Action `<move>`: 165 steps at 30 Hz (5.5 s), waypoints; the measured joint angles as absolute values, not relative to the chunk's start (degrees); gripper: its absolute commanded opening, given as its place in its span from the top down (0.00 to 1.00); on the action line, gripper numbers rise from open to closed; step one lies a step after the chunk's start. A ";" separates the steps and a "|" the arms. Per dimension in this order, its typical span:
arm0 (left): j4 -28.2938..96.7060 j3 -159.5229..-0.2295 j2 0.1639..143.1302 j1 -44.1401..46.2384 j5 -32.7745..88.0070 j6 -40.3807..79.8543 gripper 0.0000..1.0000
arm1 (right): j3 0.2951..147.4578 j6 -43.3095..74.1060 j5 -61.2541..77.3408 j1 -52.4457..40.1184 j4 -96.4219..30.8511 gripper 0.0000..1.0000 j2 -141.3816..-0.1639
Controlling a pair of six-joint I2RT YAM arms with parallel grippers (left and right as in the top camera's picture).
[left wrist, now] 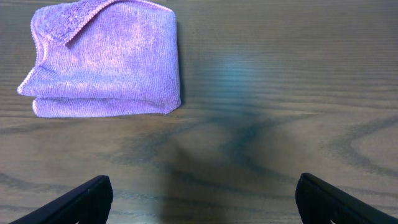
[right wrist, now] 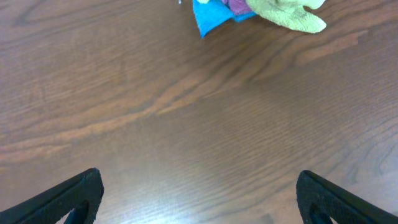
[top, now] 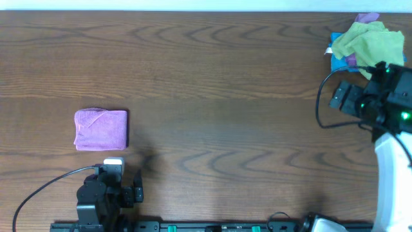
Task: Fold the cloth
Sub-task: 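Move the right gripper toward the crumpled cloth pile at top right, then grasp the green cloth from the pile with the right gripper, then lift the green cloth and drag it left to the table center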
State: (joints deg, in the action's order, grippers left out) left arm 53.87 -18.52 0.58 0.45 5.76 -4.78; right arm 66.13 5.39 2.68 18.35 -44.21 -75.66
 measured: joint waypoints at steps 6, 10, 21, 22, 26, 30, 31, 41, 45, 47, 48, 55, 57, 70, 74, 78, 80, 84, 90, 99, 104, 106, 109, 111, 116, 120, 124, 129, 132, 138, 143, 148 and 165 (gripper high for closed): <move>53.87 -18.52 0.58 0.45 5.78 -4.78 0.05 | 73.43 3.97 4.47 22.41 -47.07 0.01 -83.55; 53.87 -18.52 0.58 0.45 5.76 -4.78 0.05 | 78.52 1.96 6.37 25.08 -46.89 0.01 -88.99; 53.87 -18.52 0.58 0.45 5.76 -4.78 0.05 | 81.21 0.16 8.21 26.02 -38.28 0.01 -96.79; 53.87 -18.52 0.58 0.45 5.76 -4.78 0.05 | 81.23 0.86 8.29 26.02 -36.69 0.01 -97.12; 53.87 -18.52 0.58 0.45 5.78 -4.78 0.05 | 81.93 6.35 8.38 26.02 -30.68 0.01 -98.26; 53.87 -18.52 0.58 0.45 5.78 -4.78 0.05 | 86.80 9.19 8.29 26.02 -30.61 0.01 -103.39; 53.87 -18.52 0.58 0.45 5.76 -4.78 0.05 | 88.79 9.65 8.29 26.02 -31.18 0.01 -105.41; 53.87 -18.52 0.58 0.45 5.76 -4.78 0.05 | 103.59 10.94 8.43 25.85 -32.08 0.01 -120.92; 53.89 -18.52 0.58 0.45 5.76 -4.78 0.05 | 104.95 11.18 8.58 24.84 -28.42 0.01 -124.14; 53.87 -18.52 0.58 0.45 5.76 -4.80 0.05 | 104.99 11.18 8.60 23.94 -26.41 0.01 -125.27; 53.87 -18.52 0.58 0.45 5.76 -4.78 0.04 | 104.99 11.18 8.62 23.40 -25.39 0.01 -125.89; 53.87 -18.52 0.58 0.45 5.78 -4.78 0.04 | 105.16 11.81 8.64 21.61 -20.36 0.01 -129.95; 53.87 -18.52 0.58 0.45 5.76 -4.78 0.05 | 105.19 12.01 8.62 21.58 -19.84 0.01 -131.31; 53.87 -18.52 0.58 0.45 5.78 -4.78 0.05 | 105.23 12.91 8.51 21.58 -17.78 0.54 -134.67; 53.87 -18.52 0.58 0.45 5.76 -4.78 0.04 | 105.27 13.08 8.54 21.58 -19.03 0.99 -134.67; 53.87 -18.52 0.58 0.45 5.78 -4.78 0.05 | 105.27 12.64 8.64 21.56 -21.91 0.99 -134.45; 53.87 -18.52 0.58 0.45 5.78 -4.78 0.05 | 105.27 12.05 8.60 21.56 -23.18 0.99 -133.80; 53.87 -18.52 0.58 0.45 5.78 -4.78 0.05 | 105.27 10.87 8.62 21.50 -27.46 0.99 -129.29; 53.87 -18.52 0.58 0.45 5.78 -4.78 0.05 | 105.30 9.13 8.14 21.12 -34.89 0.99 -119.28; 53.87 -18.52 0.58 0.45 5.78 -4.78 0.05 | 105.67 6.92 7.94 15.46 -49.28 0.99 -111.53; 53.87 -18.52 0.58 0.45 5.76 -4.78 0.05 | 105.69 6.20 7.97 9.34 -56.23 0.99 -111.28; 53.87 -18.52 0.58 0.45 5.76 -4.78 0.05 | 105.69 5.98 7.94 6.59 -57.91 0.99 -111.28; 53.87 -18.52 0.58 0.45 5.76 -4.78 0.04 | 105.69 5.82 7.94 1.76 -59.11 0.99 -111.28; 53.87 -18.52 0.58 0.45 5.76 -4.80 0.05 | 105.69 5.80 7.99 -2.07 -59.79 0.99 -111.28; 53.87 -18.52 0.58 0.45 5.76 -4.78 0.05 | 105.69 5.80 8.01 -10.55 -60.80 0.99 -111.28; 53.87 -18.52 0.58 0.45 5.78 -4.78 0.05 | 105.69 5.78 8.10 -18.57 -60.95 0.99 -111.28; 53.87 -18.52 0.58 0.45 5.76 -4.78 0.05 | 105.69 4.60 8.05 -24.88 -58.83 0.99 -111.28; 53.87 -18.52 0.58 0.45 5.76 -4.78 0.05 | 105.69 3.55 5.80 -28.32 -52.62 0.99 -111.28; 53.87 -18.52 0.58 0.45 5.78 -4.80 0.05 | 105.71 2.98 4.89 -28.27 -48.53 0.99 -111.83; 53.87 -18.52 0.58 0.45 5.78 -4.78 0.04 | 105.93 2.20 3.88 -27.20 -40.03 0.99 -119.59; 53.87 -18.52 0.58 0.45 5.76 -4.78 0.04 | 105.91 1.91 3.31 -26.68 -31.27 0.99 -126.74; 53.87 -18.52 0.58 0.45 5.78 -4.78 0.05 | 105.91 2.15 3.36 -26.76 -22.92 0.99 -128.01; 53.87 -18.52 0.58 0.45 5.78 -4.80 0.05 | 105.93 5.23 1.02 -29.67 -23.22 0.02 -127.98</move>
State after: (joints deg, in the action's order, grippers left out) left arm 53.87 -18.52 0.58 0.45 5.78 -4.80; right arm 105.93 5.23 1.02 -29.67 -23.22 -127.98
